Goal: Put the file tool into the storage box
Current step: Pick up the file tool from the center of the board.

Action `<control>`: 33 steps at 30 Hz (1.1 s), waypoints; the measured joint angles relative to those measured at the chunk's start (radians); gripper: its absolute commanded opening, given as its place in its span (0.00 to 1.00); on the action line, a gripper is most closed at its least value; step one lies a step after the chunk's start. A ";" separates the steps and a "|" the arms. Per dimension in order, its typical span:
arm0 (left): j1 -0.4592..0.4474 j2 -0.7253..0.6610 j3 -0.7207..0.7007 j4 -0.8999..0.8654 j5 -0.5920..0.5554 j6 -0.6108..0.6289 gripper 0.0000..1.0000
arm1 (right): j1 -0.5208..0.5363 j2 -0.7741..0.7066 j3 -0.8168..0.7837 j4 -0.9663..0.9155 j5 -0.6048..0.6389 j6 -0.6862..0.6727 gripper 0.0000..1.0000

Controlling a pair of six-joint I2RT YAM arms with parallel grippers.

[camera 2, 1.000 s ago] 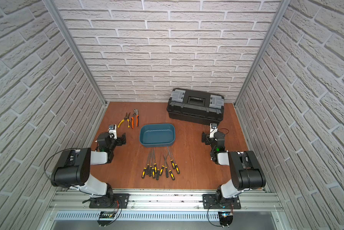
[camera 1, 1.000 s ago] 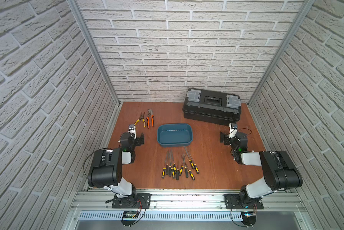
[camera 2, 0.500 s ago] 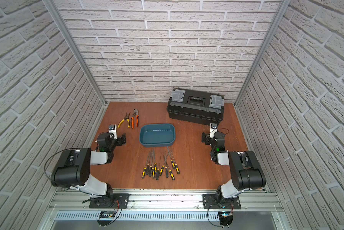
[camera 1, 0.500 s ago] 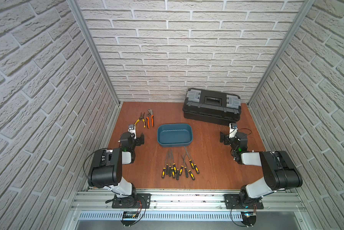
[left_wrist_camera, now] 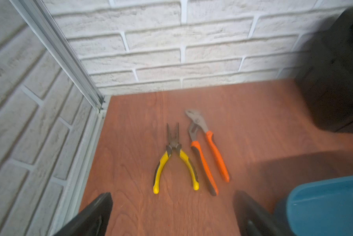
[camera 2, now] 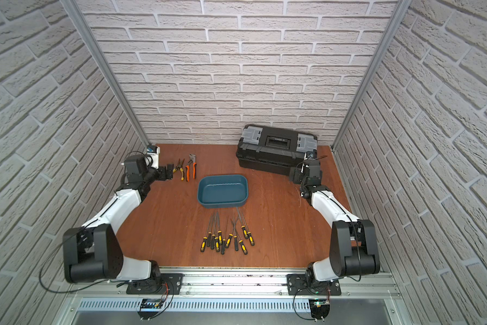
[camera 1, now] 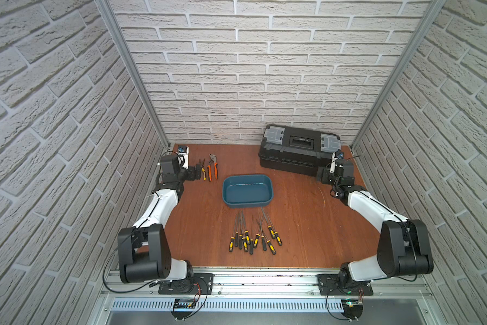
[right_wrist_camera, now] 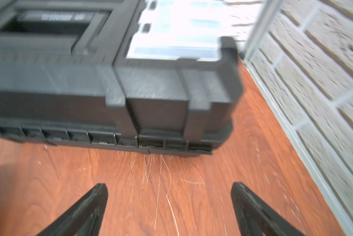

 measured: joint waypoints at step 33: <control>-0.431 -0.075 0.042 -0.742 0.109 -0.475 0.98 | 0.805 -0.085 0.000 -0.799 -0.085 0.462 0.62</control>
